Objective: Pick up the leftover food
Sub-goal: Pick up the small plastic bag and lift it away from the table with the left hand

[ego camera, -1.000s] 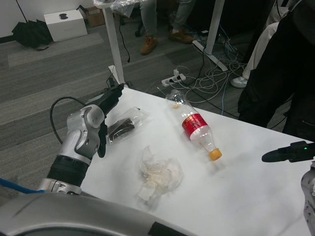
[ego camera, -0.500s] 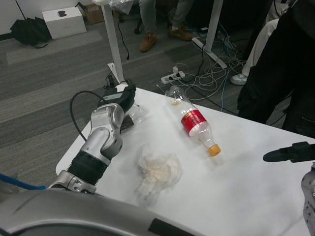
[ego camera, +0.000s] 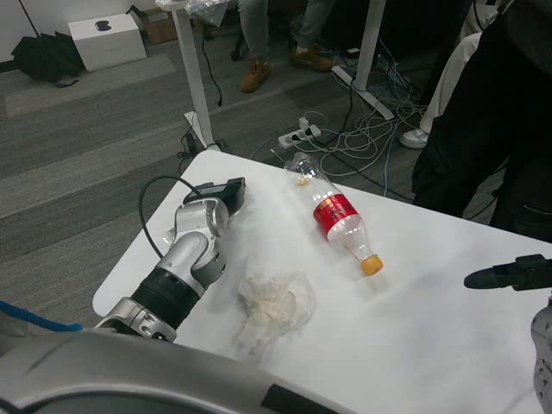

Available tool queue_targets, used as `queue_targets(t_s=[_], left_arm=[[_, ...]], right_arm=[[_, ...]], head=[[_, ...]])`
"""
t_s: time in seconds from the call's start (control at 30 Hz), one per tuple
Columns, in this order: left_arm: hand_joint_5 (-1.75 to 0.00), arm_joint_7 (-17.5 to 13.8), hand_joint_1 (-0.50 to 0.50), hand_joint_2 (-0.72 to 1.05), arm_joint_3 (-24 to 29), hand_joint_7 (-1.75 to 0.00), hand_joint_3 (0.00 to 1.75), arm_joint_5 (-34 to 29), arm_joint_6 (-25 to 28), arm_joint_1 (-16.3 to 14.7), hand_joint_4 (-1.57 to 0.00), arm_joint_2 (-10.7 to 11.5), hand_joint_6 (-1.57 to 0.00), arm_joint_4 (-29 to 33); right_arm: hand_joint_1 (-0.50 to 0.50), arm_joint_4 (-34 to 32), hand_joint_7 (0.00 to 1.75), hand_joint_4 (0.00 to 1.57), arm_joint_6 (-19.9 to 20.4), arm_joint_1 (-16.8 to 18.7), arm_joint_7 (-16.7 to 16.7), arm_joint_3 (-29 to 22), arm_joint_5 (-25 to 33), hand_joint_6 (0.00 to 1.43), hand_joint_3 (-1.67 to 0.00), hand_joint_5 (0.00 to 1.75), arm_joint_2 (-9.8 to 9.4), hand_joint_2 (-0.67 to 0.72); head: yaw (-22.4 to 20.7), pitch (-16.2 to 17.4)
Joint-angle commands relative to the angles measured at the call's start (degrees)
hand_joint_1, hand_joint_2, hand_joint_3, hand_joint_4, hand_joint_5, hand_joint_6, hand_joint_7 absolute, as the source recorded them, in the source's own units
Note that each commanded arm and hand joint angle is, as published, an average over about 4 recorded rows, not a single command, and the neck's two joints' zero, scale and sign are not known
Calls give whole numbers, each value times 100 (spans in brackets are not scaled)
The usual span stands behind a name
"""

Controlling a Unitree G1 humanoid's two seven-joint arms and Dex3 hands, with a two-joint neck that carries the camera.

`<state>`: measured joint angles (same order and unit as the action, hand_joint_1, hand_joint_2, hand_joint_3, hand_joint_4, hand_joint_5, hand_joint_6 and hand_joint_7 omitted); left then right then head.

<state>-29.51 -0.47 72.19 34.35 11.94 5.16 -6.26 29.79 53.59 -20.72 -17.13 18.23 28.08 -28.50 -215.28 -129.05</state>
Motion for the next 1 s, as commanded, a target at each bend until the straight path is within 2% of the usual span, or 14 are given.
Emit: queue_targets(t_s=[0.03, 0.2, 0.33, 0.4, 0.47, 0.53, 0.7, 0.77, 0.83, 0.93, 1.0], left_arm=[[0, -37, -49, -68, 55, 0, 0, 2, 28, -3, 0, 2, 0, -108], [0, -37, -44, -64, 62, -3, 0, -75, 28, 2, 0, 2, 0, -267], [0, -37, -33, -55, 64, 0, 0, -141, 28, 2, 0, 2, 0, -431], [0, -37, -23, -37, 64, 0, 0, -179, 28, 2, 0, 2, 0, -451], [0, -42, -11, -10, 64, 0, 0, -227, 28, -7, 0, 2, 0, -455], [0, -46, -6, 5, 68, 0, 0, -258, 28, -25, 0, 2, 0, -451], [0, -70, -9, 41, 86, 0, 0, -253, 28, -93, 0, 2, 0, -412], [-21, -68, -11, 58, 82, 0, 0, -242, 28, -124, 0, 2, 0, -374], [-44, -64, -18, 69, 64, -3, 0, -236, 28, -152, 0, 2, 0, -332], [-51, -64, -32, 63, 40, -9, 2, -187, 21, -179, 0, 2, 0, -275], [-51, -64, -34, 60, 16, -12, 7, -161, 19, -198, 0, 6, 0, -218]], right_arm=[[-46, 80, 0, 0, 33, 42, 0, 14, 44, 0, 0, 0, -68, 72], [-46, 106, 0, 0, 28, 42, 4, 7, 61, 0, 0, 0, -68, 72], [-46, 99, 0, 0, 28, 42, 8, -4, 75, 0, 0, 0, -44, 72], [-46, 84, 0, 0, 28, 42, 13, -4, 83, 0, 0, 0, -38, 72], [-46, 66, 0, 0, 28, 55, 17, -8, 96, 0, 0, 0, -33, 72], [-46, 53, 0, 0, 28, 72, 17, -13, 101, 0, 0, 0, -33, 72], [-46, 25, 0, 0, 28, 110, 17, 9, 101, 0, 0, 0, -40, 72], [-46, 5, 0, 0, 28, 129, 21, 18, 105, 0, 0, 0, -42, 72], [-46, -13, 0, 0, 24, 147, 26, 22, 105, 0, 0, 0, -46, 72], [-46, -28, 0, 0, 19, 156, 26, 27, 107, 0, 0, 0, -53, 72], [-46, -41, 0, 0, 19, 158, 26, 38, 110, 0, 0, 0, -57, 72]], head=[[-16, 11], [5, 41], [26, 53], [36, 66], [40, 84], [29, 84], [-6, 73], [-31, 57], [-62, 32], [-88, 3], [-92, -13]])
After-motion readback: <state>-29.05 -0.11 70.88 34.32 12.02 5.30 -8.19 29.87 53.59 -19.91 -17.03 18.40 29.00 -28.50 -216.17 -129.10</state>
